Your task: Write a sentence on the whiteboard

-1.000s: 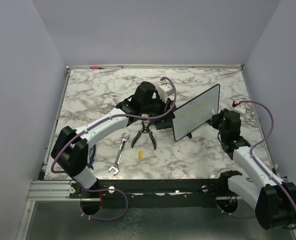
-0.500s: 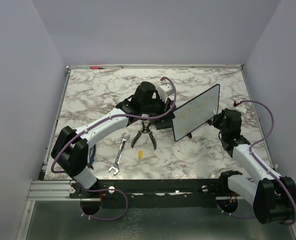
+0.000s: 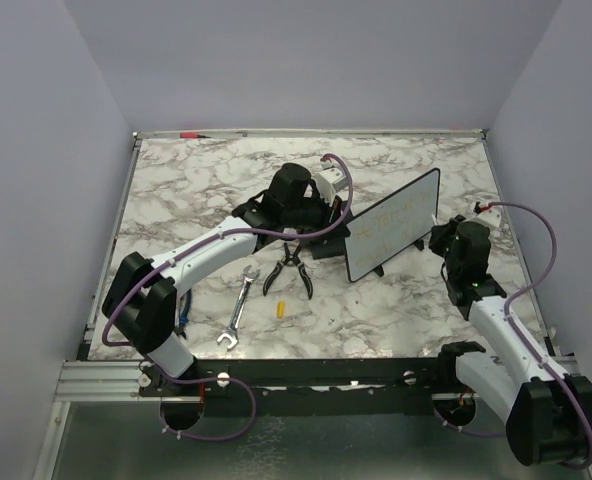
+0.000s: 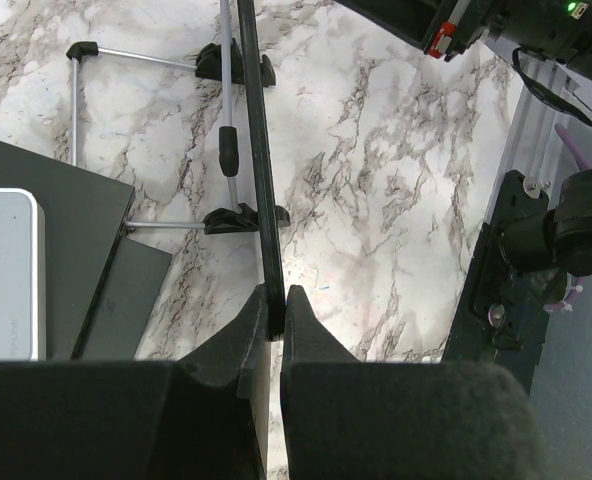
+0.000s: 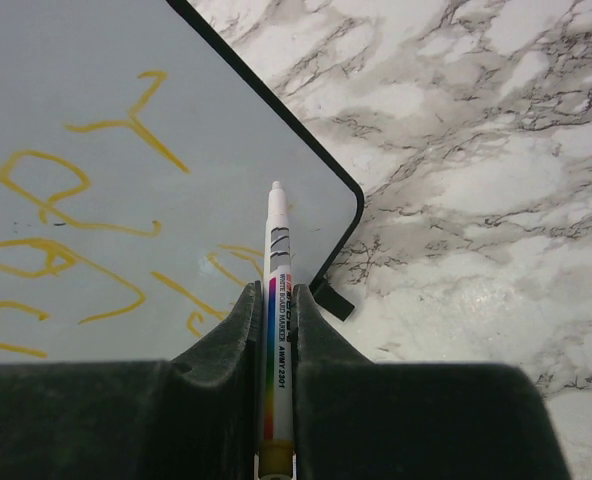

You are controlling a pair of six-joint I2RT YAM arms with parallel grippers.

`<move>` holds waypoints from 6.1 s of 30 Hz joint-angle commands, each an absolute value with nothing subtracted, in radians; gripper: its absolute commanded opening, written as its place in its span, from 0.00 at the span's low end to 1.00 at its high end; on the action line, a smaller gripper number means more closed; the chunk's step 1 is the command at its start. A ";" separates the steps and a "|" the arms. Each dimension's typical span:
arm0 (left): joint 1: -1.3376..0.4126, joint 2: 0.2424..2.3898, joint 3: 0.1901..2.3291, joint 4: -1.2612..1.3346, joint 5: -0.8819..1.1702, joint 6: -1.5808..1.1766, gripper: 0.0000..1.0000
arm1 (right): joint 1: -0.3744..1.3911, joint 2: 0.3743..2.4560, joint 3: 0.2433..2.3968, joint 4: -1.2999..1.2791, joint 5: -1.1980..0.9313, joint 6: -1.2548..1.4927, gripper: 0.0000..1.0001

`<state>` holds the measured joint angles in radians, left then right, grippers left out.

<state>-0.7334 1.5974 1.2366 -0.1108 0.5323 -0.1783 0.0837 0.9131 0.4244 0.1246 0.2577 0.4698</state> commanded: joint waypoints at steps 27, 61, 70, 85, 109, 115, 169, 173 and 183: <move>-0.749 1.592 1.258 -0.143 0.594 -0.178 0.00 | 0.067 1.027 0.458 0.151 0.152 0.452 0.01; -0.753 1.591 1.256 -0.142 0.591 -0.180 0.00 | 0.024 0.947 0.450 -0.076 0.265 0.541 0.01; -0.754 1.589 1.256 -0.143 0.588 -0.180 0.00 | -0.034 0.980 0.409 0.074 0.126 0.543 0.01; -0.754 1.587 1.256 -0.143 0.589 -0.179 0.00 | -0.060 1.029 0.414 0.141 0.091 0.536 0.01; -0.753 1.591 1.256 -0.143 0.591 -0.179 0.00 | -0.072 1.065 0.414 0.190 0.061 0.534 0.01; -0.754 1.590 1.256 -0.144 0.591 -0.178 0.00 | -0.073 1.065 0.414 0.189 0.057 0.532 0.01; -0.753 1.479 1.205 -0.147 0.382 -0.140 0.90 | -0.074 0.656 0.463 -0.149 0.070 0.550 0.01; -0.753 1.388 1.139 -0.141 0.231 -0.118 0.90 | -0.074 0.627 0.460 -0.197 -0.009 0.551 0.01; -0.755 1.146 0.894 -0.144 -0.039 -0.266 0.89 | -0.074 0.551 0.424 -0.291 -0.334 0.554 0.01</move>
<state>-0.7486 1.2240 0.9901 -0.1368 0.1127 -0.1665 -0.0673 0.5655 0.4332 -0.2256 -0.1608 0.5610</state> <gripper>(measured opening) 0.899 0.101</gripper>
